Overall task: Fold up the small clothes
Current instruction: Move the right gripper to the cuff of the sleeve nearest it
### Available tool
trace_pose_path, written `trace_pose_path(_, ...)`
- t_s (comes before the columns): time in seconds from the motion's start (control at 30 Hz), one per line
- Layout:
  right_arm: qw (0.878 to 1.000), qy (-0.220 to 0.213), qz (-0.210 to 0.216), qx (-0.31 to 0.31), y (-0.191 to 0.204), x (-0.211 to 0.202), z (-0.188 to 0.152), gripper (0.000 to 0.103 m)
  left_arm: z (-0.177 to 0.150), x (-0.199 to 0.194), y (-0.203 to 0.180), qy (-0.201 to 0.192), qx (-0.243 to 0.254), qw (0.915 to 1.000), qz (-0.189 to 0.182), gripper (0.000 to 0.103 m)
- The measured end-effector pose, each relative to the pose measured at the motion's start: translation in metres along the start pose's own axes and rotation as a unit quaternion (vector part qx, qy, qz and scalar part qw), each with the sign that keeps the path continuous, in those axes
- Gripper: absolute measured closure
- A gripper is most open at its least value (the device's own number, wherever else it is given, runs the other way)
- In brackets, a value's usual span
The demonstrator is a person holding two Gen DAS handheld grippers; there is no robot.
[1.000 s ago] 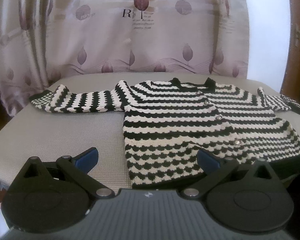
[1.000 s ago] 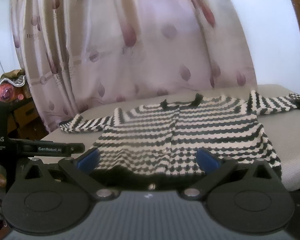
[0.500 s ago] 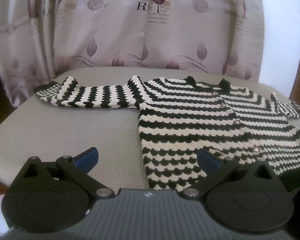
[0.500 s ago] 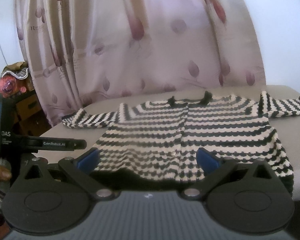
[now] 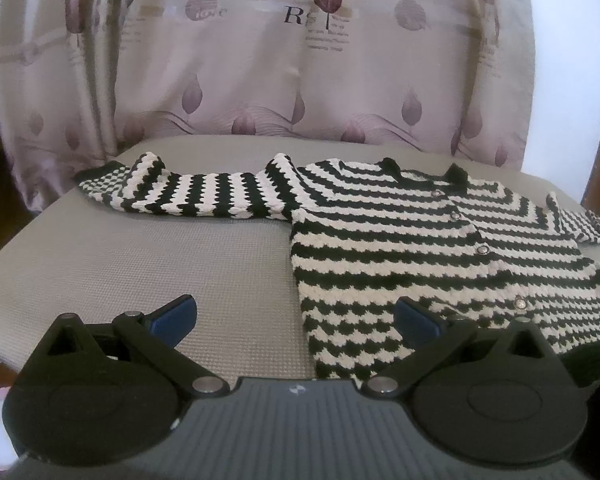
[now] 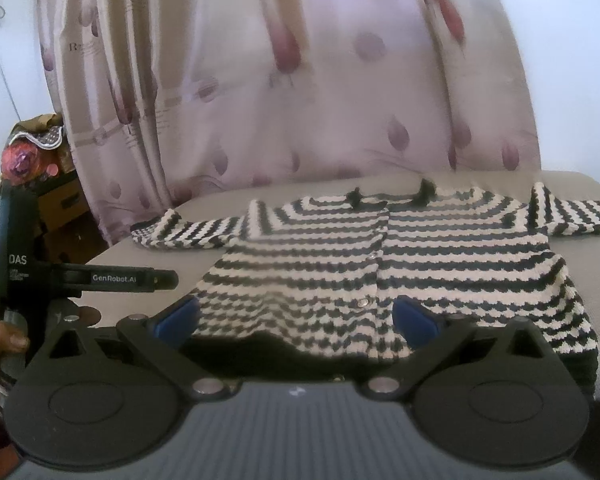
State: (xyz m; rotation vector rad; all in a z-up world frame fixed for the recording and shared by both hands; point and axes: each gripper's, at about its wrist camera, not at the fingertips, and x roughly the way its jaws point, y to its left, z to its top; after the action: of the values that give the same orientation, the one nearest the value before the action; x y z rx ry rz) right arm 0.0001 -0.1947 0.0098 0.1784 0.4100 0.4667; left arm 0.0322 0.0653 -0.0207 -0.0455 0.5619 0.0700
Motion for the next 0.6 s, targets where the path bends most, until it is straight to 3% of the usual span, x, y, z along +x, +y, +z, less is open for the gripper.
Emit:
trace_pose_path(0.33, 1.000, 0.019, 0.003, -0.002, -0.001, 0.009, -0.003, 0.000, 0.016, 0.023, 0.038, 0.008, -0.021, 0.9996, 0.017, 0.000)
trace_pose_path(0.6, 0.999, 0.044, -0.003, 0.008, -0.010, 0.027, -0.006, 0.000, 0.059, 0.077, 0.120, -0.004, -0.042, 0.9950, 0.091, 0.000)
